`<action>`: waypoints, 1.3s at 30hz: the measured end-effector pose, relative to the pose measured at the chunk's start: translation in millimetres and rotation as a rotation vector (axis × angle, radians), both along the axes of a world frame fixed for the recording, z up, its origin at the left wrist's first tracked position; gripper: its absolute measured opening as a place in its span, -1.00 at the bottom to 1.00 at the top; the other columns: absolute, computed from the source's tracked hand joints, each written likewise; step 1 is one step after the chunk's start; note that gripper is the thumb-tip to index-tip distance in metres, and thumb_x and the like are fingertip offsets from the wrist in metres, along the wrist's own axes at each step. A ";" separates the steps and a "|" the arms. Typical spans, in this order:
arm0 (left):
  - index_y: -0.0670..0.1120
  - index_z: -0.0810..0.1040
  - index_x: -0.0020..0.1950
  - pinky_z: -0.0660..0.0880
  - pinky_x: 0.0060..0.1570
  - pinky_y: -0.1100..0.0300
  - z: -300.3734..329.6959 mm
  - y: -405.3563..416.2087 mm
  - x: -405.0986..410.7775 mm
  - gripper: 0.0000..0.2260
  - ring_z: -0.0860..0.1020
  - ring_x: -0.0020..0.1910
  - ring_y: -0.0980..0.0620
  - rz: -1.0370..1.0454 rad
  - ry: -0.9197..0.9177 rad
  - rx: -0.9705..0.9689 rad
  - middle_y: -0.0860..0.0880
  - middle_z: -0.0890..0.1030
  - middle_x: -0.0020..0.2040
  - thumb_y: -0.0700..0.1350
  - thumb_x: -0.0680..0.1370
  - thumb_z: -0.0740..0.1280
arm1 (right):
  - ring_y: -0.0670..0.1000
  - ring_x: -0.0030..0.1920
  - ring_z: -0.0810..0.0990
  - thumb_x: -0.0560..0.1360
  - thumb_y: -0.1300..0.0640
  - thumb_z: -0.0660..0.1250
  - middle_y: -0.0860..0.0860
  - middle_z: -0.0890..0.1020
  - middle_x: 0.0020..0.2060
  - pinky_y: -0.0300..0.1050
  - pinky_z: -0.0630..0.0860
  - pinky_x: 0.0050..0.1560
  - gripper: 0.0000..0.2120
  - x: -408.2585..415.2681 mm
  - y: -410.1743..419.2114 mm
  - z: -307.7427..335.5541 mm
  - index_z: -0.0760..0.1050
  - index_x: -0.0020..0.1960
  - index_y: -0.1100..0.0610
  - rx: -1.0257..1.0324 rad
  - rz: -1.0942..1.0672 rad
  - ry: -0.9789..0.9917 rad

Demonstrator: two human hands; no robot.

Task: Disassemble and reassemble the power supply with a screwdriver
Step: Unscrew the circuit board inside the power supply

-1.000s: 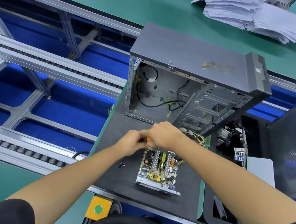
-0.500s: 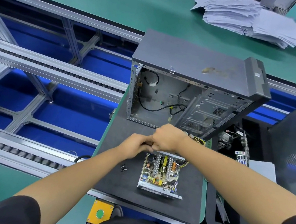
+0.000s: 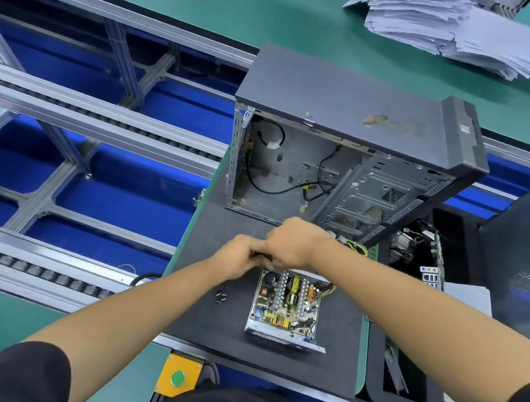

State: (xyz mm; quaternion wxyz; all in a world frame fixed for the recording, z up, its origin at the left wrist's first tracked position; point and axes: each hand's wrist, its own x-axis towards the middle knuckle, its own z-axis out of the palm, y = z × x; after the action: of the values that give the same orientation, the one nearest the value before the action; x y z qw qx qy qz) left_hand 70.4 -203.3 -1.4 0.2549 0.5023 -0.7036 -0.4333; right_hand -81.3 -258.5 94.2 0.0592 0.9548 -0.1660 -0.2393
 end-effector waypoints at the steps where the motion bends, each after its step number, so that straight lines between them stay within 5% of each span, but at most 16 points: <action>1: -0.14 0.73 0.04 0.54 0.09 0.35 -1.1 0.0 0.8 -0.79 0.67 -0.07 0.24 -0.007 0.011 -0.003 -0.06 0.75 -0.11 -0.39 0.53 0.40 | 0.16 -0.23 0.61 0.63 -0.04 0.18 0.06 0.65 -0.12 -0.04 0.36 -0.35 -0.79 0.7 -0.5 -1.5 0.41 0.22 0.01 0.000 0.011 -0.009; 4: 0.07 0.73 -0.01 0.50 0.03 0.41 2.6 0.2 1.6 -0.75 0.64 -0.06 0.34 -0.014 0.034 0.024 0.14 0.73 -0.10 -0.29 0.47 0.52 | 0.16 -0.25 0.60 0.64 -0.03 0.18 0.09 0.64 -0.17 -0.05 0.31 -0.36 -0.83 -4.5 3.4 -6.2 0.43 0.12 0.03 0.029 -0.078 -0.033; 7: 0.28 0.62 -0.17 0.52 -0.05 0.26 2.0 -2.5 -3.3 -0.71 0.63 -0.11 0.26 0.029 0.002 0.043 0.21 0.69 -0.21 -0.12 0.40 0.60 | 0.15 -0.29 0.51 0.62 0.01 0.18 0.09 0.60 -0.22 -0.06 0.27 -0.34 -0.84 -10.0 9.9 -9.1 0.43 0.15 0.01 0.057 -0.264 -0.074; 9: 0.12 0.64 -0.15 0.47 -0.12 0.21 -1.2 -4.0 -5.6 -0.82 0.60 -0.16 0.20 0.055 -0.049 0.034 0.18 0.66 -0.23 -0.15 0.44 0.55 | 0.13 -0.30 0.45 0.60 0.02 0.16 0.08 0.57 -0.23 -0.06 0.29 -0.31 -0.72 -8.4 13.3 -10.0 0.42 0.30 0.01 0.068 -0.370 -0.084; 12: -0.14 0.66 -0.08 0.46 -0.11 0.18 -2.1 -6.8 -1.5 -0.97 0.62 -0.08 0.05 0.022 -0.116 0.037 0.02 0.68 -0.14 -0.23 0.51 0.47 | 0.13 -0.30 0.44 0.61 -0.04 0.15 0.11 0.64 -0.13 -0.05 0.32 -0.32 -0.72 -4.2 17.2 -8.7 0.40 0.24 0.07 0.062 -0.390 -0.063; 17: -0.25 0.70 0.00 0.56 0.06 0.23 2.3 -5.6 2.1 -0.80 0.67 -0.08 0.06 -0.027 -0.003 0.068 -0.12 0.72 -0.12 -0.46 0.54 0.33 | 0.14 -0.28 0.52 0.61 0.01 0.15 0.04 0.61 -0.10 -0.05 0.34 -0.35 -0.78 -7.9 8.6 1.5 0.35 0.23 0.03 0.087 -0.140 -0.029; 23: -0.07 0.64 -0.01 0.55 0.05 0.23 -1.7 -8.6 1.0 -0.79 0.65 -0.05 0.18 -0.030 0.002 0.123 0.05 0.72 -0.08 -0.09 0.43 0.59 | 0.17 -0.33 0.49 0.59 0.07 0.24 0.07 0.55 -0.27 -0.01 0.32 -0.35 -0.76 -14.8 9.6 -7.3 0.22 0.15 0.09 0.149 -0.367 -0.099; 27: -0.16 0.68 -0.07 0.52 -0.03 0.19 -4.1 -10.7 -1.4 -0.90 0.63 -0.10 0.10 -0.039 -0.081 -0.045 0.00 0.72 -0.12 -0.14 0.50 0.51 | 0.13 -0.34 0.41 0.59 -0.01 0.25 -0.01 0.36 -0.38 -0.03 0.20 -0.39 -0.72 -13.4 15.6 -13.6 0.27 0.14 0.13 0.117 -0.494 -0.149; 32: -0.25 0.65 0.01 0.54 0.06 0.01 -2.1 -12.0 3.0 -0.93 0.65 -0.01 -0.05 -0.116 -0.150 -0.102 -0.12 0.72 -0.05 -0.27 0.58 0.39 | 0.19 -0.17 0.54 0.59 -0.03 0.24 0.11 0.55 -0.18 -0.01 0.30 -0.27 -0.70 -7.0 23.3 -16.0 0.33 0.16 0.17 0.108 -0.617 -0.199; 36: -0.18 0.61 0.10 0.54 0.12 0.04 3.8 -9.6 5.8 -0.89 0.64 0.02 0.02 -0.152 -0.108 -0.004 -0.06 0.70 0.00 -0.23 0.58 0.41 | 0.19 -0.11 0.57 0.58 -0.04 0.22 0.12 0.62 -0.05 -0.02 0.30 -0.24 -0.72 -4.6 25.8 -13.3 0.36 0.17 0.13 0.063 -0.673 -0.216; 39: -0.07 0.55 0.21 0.50 0.20 0.13 -2.0 0.5 21.3 -0.72 0.58 0.10 0.04 0.038 -0.076 0.085 0.00 0.66 0.02 -0.21 0.53 0.48 | 0.21 -0.07 0.60 0.56 -0.01 0.20 0.12 0.63 -0.05 -0.03 0.28 -0.27 -0.78 -2.0 31.8 -17.9 0.36 0.14 0.07 0.051 -0.740 -0.270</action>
State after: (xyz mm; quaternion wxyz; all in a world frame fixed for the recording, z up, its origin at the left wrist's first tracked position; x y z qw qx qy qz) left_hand 91.7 -202.8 -3.4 0.2147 0.5419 -0.6841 -0.4384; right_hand -83.3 -226.7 76.3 -0.0774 0.8546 -0.4991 -0.1207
